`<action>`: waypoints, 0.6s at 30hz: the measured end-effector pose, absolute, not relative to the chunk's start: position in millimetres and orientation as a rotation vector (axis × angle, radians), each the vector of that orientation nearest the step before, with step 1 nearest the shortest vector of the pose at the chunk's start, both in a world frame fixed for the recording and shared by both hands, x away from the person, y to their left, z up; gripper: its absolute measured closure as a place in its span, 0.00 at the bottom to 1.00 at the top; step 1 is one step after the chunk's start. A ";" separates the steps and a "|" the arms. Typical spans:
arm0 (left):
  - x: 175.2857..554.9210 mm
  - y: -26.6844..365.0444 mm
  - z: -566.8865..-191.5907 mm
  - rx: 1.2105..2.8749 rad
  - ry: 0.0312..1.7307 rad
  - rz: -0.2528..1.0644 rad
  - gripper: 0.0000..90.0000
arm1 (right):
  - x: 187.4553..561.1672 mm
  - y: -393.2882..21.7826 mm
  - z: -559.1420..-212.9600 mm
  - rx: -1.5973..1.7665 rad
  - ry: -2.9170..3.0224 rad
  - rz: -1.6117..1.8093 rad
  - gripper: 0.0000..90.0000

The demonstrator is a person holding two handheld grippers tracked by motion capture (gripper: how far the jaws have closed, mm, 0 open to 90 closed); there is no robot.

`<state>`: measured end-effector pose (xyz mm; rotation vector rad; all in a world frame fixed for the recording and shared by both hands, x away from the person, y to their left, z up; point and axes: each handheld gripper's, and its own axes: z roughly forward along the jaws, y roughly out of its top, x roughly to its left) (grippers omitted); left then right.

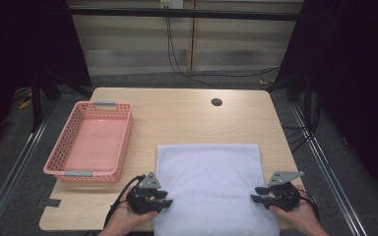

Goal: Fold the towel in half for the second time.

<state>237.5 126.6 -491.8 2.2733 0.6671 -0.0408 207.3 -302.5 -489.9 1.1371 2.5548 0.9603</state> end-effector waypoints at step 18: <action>323.8 115.6 -471.4 2.161 0.797 0.084 0.54 | 258.7 -322.0 -466.1 1.224 2.351 1.039 0.60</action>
